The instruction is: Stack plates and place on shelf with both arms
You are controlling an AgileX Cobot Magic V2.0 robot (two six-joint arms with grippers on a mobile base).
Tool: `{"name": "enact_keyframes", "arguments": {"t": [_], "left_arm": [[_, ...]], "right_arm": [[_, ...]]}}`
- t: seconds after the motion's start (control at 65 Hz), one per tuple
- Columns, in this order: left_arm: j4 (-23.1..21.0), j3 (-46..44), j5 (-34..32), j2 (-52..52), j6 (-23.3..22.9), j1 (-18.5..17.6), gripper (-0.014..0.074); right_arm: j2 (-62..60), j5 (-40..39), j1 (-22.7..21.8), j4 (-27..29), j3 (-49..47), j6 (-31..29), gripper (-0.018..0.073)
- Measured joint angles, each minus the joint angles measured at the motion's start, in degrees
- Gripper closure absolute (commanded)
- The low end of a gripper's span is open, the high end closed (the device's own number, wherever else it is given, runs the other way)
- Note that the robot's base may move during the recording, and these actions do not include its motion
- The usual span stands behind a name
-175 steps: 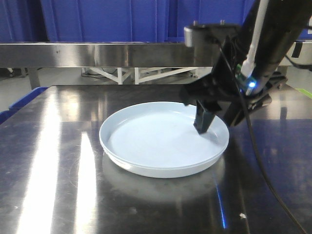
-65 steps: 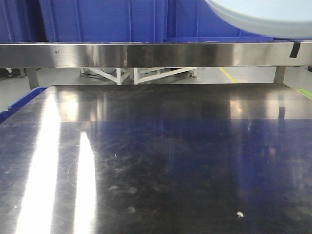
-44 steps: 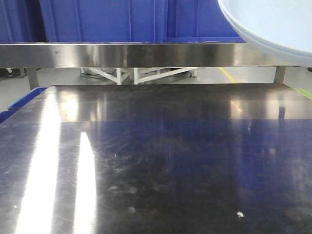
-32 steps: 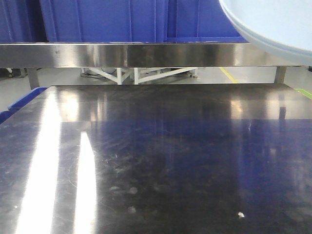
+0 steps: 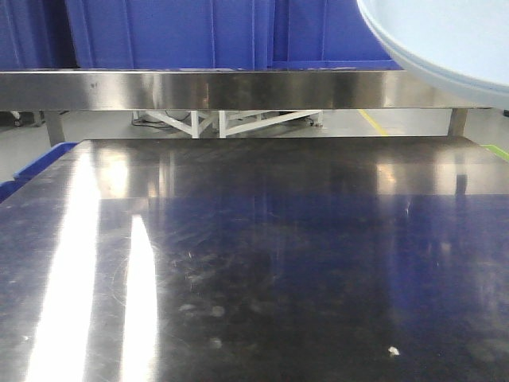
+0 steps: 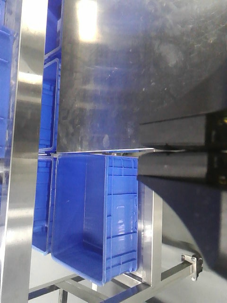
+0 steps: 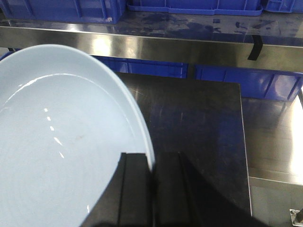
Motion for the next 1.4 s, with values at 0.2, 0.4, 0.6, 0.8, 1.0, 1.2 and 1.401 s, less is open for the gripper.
{"name": "enact_keyframes", "arguments": {"t": [0.2,0.4,0.6,0.8,1.0,1.2,1.401], "left_arm": [[0.0,0.0,0.0,0.0,0.0,0.0,0.0513],[0.0,0.0,0.0,0.0,0.0,0.0,0.0513],[0.0,0.0,0.0,0.0,0.0,0.0,0.0513],[0.0,0.0,0.0,0.0,0.0,0.0,0.0513],[0.0,0.0,0.0,0.0,0.0,0.0,0.0513],[0.0,0.0,0.0,0.0,0.0,0.0,0.0513],[0.0,0.0,0.0,0.0,0.0,0.0,0.0513]], "right_arm": [[0.0,0.0,0.0,0.0,0.0,0.0,0.0537],[0.0,0.0,0.0,0.0,0.0,0.0,0.0537],[0.0,0.0,0.0,0.0,0.0,0.0,0.0537],[0.0,0.0,0.0,0.0,0.0,0.0,0.0537],[0.0,0.0,0.0,0.0,0.0,0.0,0.0537],[0.0,0.0,0.0,0.0,0.0,0.0,0.0537],[0.0,0.0,0.0,0.0,0.0,0.0,0.0537]]}}
